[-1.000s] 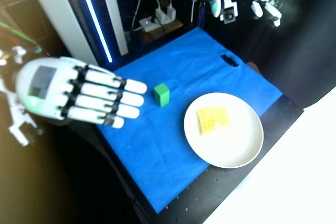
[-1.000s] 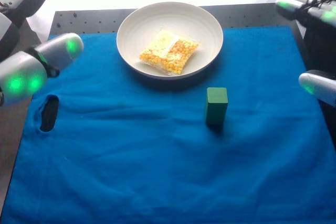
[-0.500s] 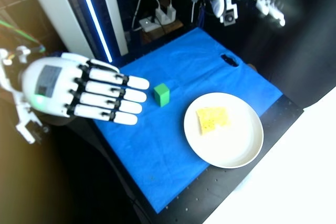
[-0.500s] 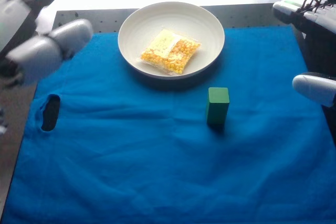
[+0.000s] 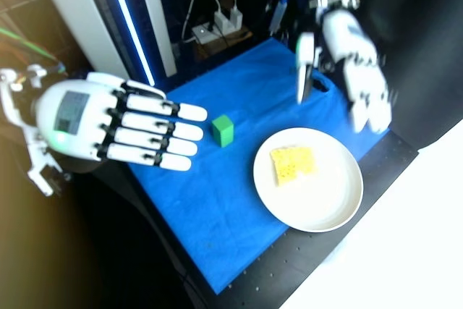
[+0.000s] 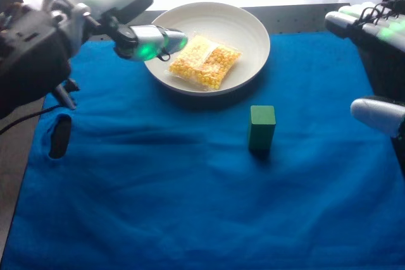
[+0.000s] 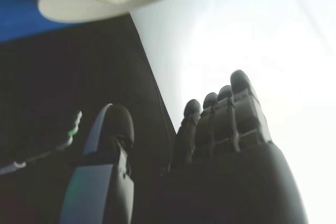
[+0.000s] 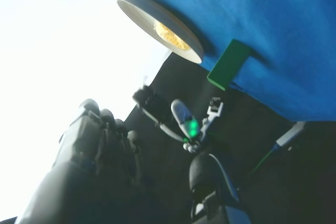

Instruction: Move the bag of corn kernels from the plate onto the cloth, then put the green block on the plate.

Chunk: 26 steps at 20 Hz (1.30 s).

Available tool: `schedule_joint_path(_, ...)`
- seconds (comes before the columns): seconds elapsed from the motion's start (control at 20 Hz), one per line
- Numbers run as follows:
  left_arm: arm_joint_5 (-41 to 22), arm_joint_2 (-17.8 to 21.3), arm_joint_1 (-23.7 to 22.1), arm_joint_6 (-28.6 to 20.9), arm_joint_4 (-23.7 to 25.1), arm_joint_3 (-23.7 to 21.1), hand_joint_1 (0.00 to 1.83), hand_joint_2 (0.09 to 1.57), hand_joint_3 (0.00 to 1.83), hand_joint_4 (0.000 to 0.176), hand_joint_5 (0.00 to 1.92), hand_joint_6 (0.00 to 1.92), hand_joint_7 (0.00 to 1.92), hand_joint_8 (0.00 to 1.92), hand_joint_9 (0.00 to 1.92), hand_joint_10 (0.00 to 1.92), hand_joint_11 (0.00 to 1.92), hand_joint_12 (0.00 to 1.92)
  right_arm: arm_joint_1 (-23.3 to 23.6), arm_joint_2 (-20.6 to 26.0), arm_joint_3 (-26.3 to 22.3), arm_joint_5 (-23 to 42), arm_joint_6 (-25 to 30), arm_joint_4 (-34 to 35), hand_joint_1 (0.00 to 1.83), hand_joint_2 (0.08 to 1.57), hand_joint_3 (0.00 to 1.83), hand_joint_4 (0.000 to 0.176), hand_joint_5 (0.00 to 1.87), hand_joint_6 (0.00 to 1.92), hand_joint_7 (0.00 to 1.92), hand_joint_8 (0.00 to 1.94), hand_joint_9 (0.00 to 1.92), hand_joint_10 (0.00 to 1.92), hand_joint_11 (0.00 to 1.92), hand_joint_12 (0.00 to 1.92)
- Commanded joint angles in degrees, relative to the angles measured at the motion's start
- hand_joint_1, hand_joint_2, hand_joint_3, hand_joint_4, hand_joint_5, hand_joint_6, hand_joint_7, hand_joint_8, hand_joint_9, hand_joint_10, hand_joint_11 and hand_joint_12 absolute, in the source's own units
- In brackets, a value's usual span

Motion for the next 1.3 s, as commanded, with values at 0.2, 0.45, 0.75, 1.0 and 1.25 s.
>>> schedule_joint_path(0.2, 3.2, -5.7, -1.6, 0.5, -0.5, 5.3, 0.78, 1.25, 0.0, 0.038, 0.12, 0.0, 0.07, 0.0, 0.04, 0.01, 0.0, 0.76, 0.0, -0.8, 0.6, 7.1, 1.1, 1.0, 0.38, 1.39, 0.0, 0.063, 0.0, 0.0, 0.0, 0.0, 0.0, 0.0, 0.0, 0.0)
schedule_joint_path(0.45, 12.1, -11.3, -2.3, 4.1, -0.9, 10.5, 0.83, 1.25, 0.0, 0.034, 0.06, 0.0, 0.0, 0.0, 0.0, 0.0, 0.0, 0.4, -0.1, -1.0, 0.8, 7.0, 1.2, 0.9, 0.33, 1.39, 0.0, 0.059, 0.0, 0.0, 0.0, 0.0, 0.0, 0.0, 0.0, 0.0)
schedule_joint_path(0.75, 14.1, -12.4, -2.2, 9.3, -4.6, 11.4, 1.1, 1.25, 0.0, 0.0, 0.46, 0.05, 0.43, 0.03, 0.52, 0.27, 0.17, 1.48, -0.1, -1.1, 0.9, 7.0, 1.4, 0.9, 0.42, 1.37, 0.0, 0.075, 0.0, 0.0, 0.0, 0.0, 0.0, 0.0, 0.0, 0.0)
schedule_joint_path(1.0, 13.1, -11.7, -2.3, 9.3, -5.1, 11.2, 1.27, 1.17, 0.0, 0.0, 0.33, 0.95, 0.44, 0.37, 0.31, 1.31, 0.35, 1.75, -0.3, -1.2, 0.9, 7.0, 1.5, 0.9, 0.37, 1.38, 0.0, 0.068, 0.0, 0.0, 0.0, 0.0, 0.0, 0.0, 0.0, 0.0)
schedule_joint_path(1.25, 10.4, -10.0, -2.8, 9.2, -6.4, 10.0, 1.24, 1.36, 0.0, 0.0, 0.47, 1.67, 0.14, 1.53, 0.45, 1.76, 0.56, 1.92, -0.4, -1.2, 1.0, 6.9, 1.6, 0.9, 0.37, 1.38, 0.0, 0.067, 0.0, 0.0, 0.0, 0.0, 0.0, 0.0, 0.0, 0.0)
